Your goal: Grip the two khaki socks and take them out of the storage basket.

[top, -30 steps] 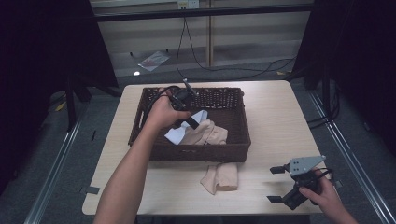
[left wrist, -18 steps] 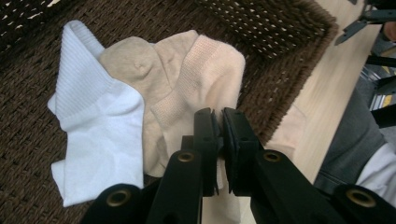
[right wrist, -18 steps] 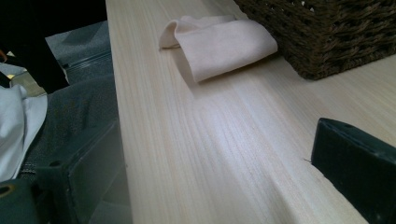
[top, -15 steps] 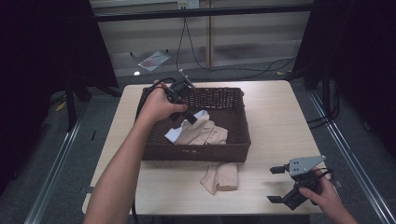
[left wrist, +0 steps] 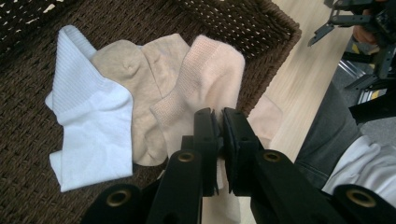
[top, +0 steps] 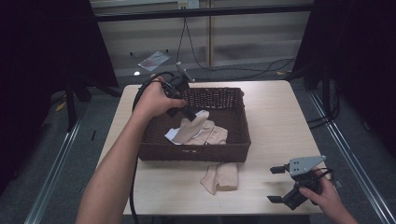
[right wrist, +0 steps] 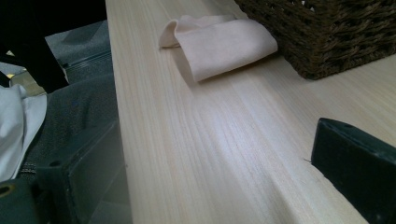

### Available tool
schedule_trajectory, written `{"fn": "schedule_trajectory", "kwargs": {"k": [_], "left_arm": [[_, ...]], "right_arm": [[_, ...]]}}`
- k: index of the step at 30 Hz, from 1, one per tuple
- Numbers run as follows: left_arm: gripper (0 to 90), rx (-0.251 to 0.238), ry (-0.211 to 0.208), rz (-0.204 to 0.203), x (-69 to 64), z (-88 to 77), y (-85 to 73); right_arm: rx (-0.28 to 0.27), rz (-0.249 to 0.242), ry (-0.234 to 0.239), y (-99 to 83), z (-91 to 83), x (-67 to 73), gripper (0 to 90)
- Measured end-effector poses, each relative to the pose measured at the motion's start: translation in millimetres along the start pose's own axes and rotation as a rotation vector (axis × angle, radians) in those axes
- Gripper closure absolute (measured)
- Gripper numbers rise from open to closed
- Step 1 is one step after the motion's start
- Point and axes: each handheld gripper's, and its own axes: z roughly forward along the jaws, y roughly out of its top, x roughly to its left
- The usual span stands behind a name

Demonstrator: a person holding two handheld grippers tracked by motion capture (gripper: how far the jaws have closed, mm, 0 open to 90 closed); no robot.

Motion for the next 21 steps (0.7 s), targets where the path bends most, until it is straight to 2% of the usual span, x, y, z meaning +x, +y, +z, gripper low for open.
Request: {"fn": "schedule_trajectory", "kwargs": {"k": [11, 21], "left_arm": [[84.7, 0.009, -0.008, -0.01, -8.3, -13.3, 0.0], [84.7, 0.039, -0.03, 0.009, -15.6, -17.9, -2.5]], "right_arm": [[0.004, 0.0, -0.004, 0.0, 0.5, 0.0, 1.5], [0.004, 0.004, 0.003, 0.1, 1.5, -0.1, 1.5]]}}
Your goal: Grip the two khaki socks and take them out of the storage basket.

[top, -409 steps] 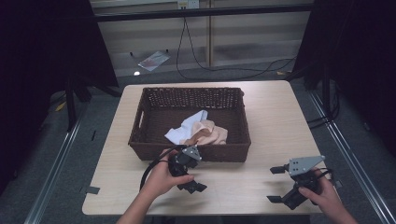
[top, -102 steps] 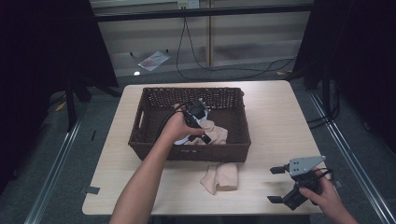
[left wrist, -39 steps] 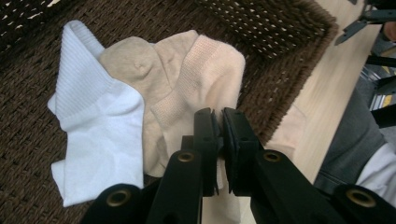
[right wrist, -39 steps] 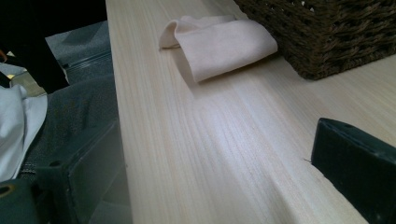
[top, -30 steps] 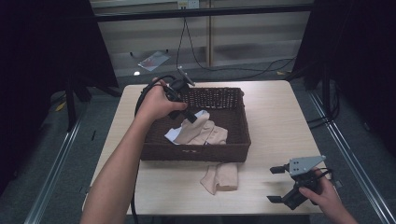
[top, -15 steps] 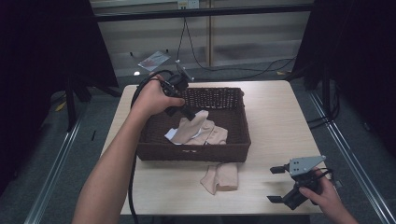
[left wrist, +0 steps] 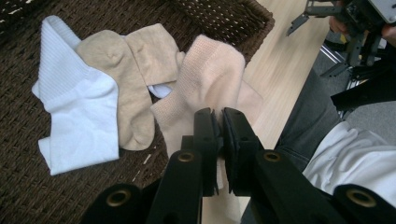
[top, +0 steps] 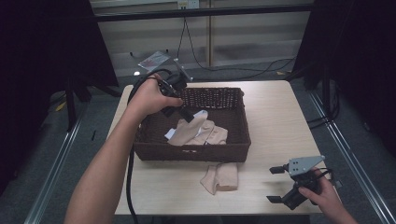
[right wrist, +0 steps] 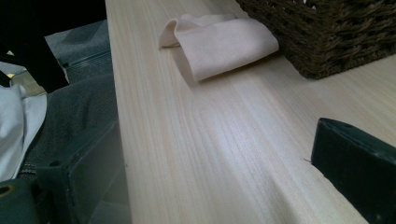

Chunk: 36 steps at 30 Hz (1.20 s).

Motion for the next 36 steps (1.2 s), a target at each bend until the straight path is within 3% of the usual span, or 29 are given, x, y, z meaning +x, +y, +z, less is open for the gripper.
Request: {"fn": "schedule_trajectory", "kwargs": {"k": [5, 20, 36], "left_arm": [[84.7, -0.001, -0.002, -0.006, -3.2, -1.3, -1.9], [84.6, 0.022, -0.008, 0.036, -17.4, -1.4, -6.8], [84.5, 0.029, -0.037, 0.063, -27.2, 13.6, -20.3]], "right_arm": [[-0.001, -0.001, -0.001, -0.1, 0.2, -0.1, 1.5], [0.0, 0.001, 0.0, 0.0, -0.1, 0.1, 1.5], [0.001, -0.001, -0.004, 0.0, -0.7, 0.1, 1.5]]}}
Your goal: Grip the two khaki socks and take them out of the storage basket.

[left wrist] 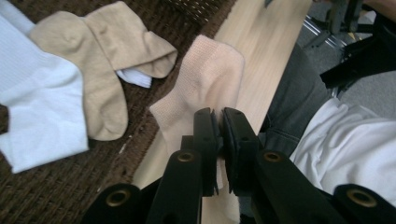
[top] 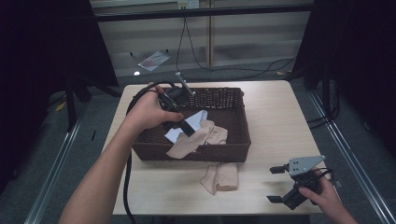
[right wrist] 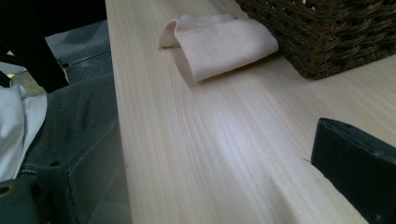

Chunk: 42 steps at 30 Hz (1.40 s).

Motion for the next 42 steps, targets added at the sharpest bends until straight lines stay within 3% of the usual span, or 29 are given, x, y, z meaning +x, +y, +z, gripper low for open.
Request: {"fn": "schedule_trajectory", "kwargs": {"k": [7, 18, 20, 24, 31, 42], "left_arm": [[84.4, -0.01, -0.003, 0.015, -4.7, 9.9, -5.1], [84.3, 0.01, 0.008, 0.034, -10.5, 31.3, -9.9], [84.3, 0.033, 0.003, 0.057, -10.2, 33.9, -9.8], [84.3, 0.018, 0.009, 0.039, -11.1, 42.1, -13.2], [84.2, 0.038, 0.003, 0.05, -9.4, 51.8, -16.8], [83.8, 0.03, 0.007, 0.05, -6.4, 68.4, -21.1]], "right_arm": [[-0.001, 0.003, 0.004, -0.1, 0.5, 0.2, 1.5], [-0.004, 0.0, 0.004, 0.0, 0.4, 0.3, 1.4], [-0.003, 0.0, 0.004, 0.0, 0.3, 0.4, 1.5], [-0.002, 0.0, 0.006, 0.0, 0.5, 0.4, 1.5], [-0.003, -0.001, 0.003, 0.1, 0.4, 0.3, 1.5], [-0.003, 0.0, 0.007, 0.0, 0.6, 0.5, 1.5]]}}
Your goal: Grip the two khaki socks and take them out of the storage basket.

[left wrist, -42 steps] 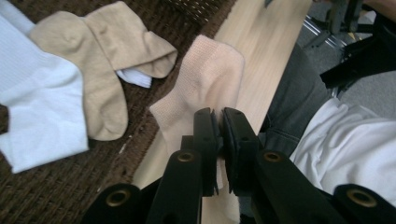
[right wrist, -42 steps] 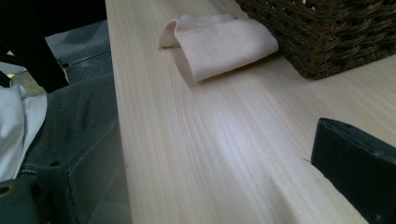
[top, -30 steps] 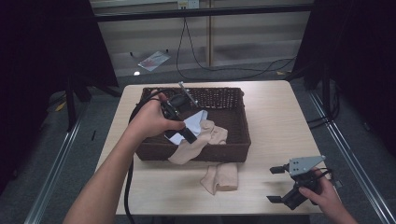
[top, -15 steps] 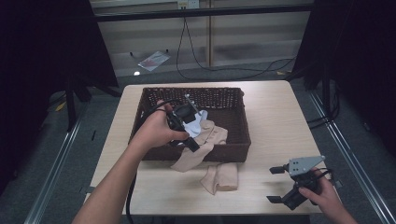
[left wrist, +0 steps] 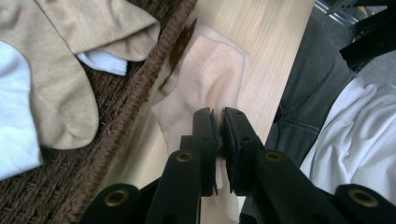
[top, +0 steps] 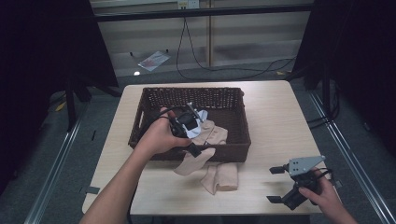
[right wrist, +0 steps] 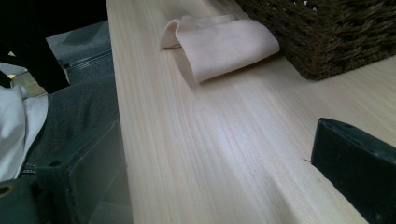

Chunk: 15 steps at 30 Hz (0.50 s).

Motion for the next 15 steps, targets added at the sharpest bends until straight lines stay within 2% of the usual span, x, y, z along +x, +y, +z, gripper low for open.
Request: {"fn": "schedule_trajectory", "kwargs": {"k": [5, 7, 9, 10, 11, 12, 15], "left_arm": [[83.2, 0.001, -0.004, 0.003, -0.3, 5.7, -1.0], [78.8, 0.01, 0.009, 0.02, 0.9, 7.2, -0.9], [65.4, 0.004, 0.025, 0.016, 0.5, 10.1, -2.6], [57.3, 0.008, 0.026, 0.031, 1.2, 10.4, -2.8], [57.3, -0.003, 0.022, 0.017, 0.5, 11.8, -4.1], [49.0, 0.017, 0.023, 0.017, 0.5, 11.3, -4.4], [31.5, 0.001, 0.035, 0.013, -0.9, 13.0, -9.1]], "right_arm": [[-0.001, -0.001, -0.003, 0.1, -0.2, -0.1, 1.5], [0.002, -0.002, -0.004, 0.1, -0.3, -0.1, 1.5], [-0.002, 0.0, -0.003, 0.2, -0.4, 0.0, 1.5], [-0.002, 0.0, -0.003, 0.2, -0.4, 0.0, 1.5], [-0.002, 0.0, -0.003, 0.2, -0.4, 0.0, 1.5], [-0.003, 0.001, -0.001, 0.1, -0.3, -0.1, 1.5], [-0.004, 0.002, -0.001, 0.2, -0.4, 0.0, 1.5]]}}
